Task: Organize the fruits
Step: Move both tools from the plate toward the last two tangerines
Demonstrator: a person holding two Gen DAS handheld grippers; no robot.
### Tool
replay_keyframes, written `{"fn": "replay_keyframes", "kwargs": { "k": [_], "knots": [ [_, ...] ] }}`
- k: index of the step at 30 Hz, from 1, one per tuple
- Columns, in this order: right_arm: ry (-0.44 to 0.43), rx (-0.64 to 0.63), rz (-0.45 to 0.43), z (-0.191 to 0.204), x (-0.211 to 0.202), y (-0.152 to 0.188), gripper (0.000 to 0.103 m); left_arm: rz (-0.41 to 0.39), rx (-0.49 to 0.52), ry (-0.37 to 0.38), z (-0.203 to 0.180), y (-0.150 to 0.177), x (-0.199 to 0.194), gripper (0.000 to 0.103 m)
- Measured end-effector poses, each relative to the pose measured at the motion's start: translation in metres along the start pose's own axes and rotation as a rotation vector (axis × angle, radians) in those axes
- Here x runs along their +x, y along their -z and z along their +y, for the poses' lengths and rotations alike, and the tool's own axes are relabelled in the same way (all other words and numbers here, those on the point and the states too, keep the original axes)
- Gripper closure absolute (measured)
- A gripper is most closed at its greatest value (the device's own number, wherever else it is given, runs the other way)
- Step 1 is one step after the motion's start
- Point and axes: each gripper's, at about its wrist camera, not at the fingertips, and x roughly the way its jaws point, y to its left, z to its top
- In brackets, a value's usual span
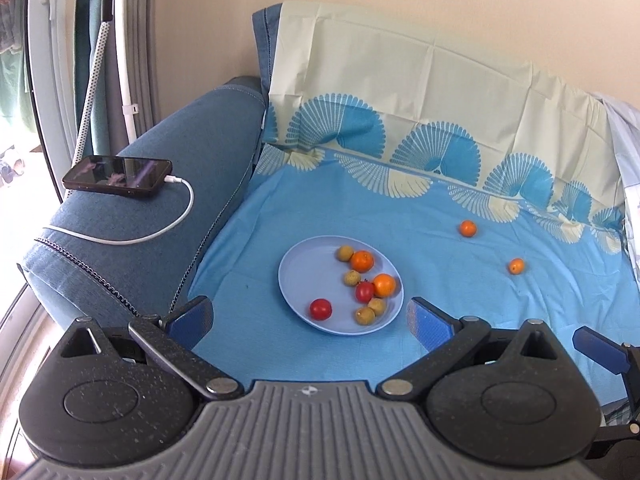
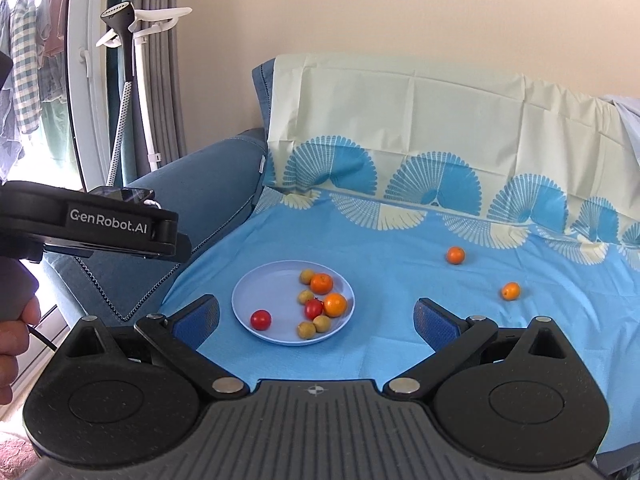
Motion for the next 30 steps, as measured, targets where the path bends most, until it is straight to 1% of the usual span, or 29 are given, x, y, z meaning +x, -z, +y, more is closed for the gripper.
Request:
{"fn": "replay_keyframes", "kwargs": {
  "k": [5,10,15,25,30],
  "knots": [
    [0.001,0.017,0.013,-0.003,0.006,0.0,0.001,0.026,0.008,-0.006,-0.005,-0.005,0.011,0.0],
    [-0.003,0.033,0.04,-0.007,0.019,0.001,0.001,0.064,0.013,-0.028,-0.008,-0.007,0.025,0.0],
    [0.012,0.06,0.056,-0.019,0.032,0.004,0.001,0.106,0.026,-0.038,-0.016,-0.012,0.046,0.0],
    [0.09,0.142,0.081,-0.069,0.061,0.007,0.001,0.155,0.077,-0.035,-0.055,-0.029,0.093,0.0],
    [0.135,0.189,0.092,-0.098,0.081,0.007,0.001,0.165,0.113,-0.03,-0.081,-0.038,0.115,0.0]
  ]
}}
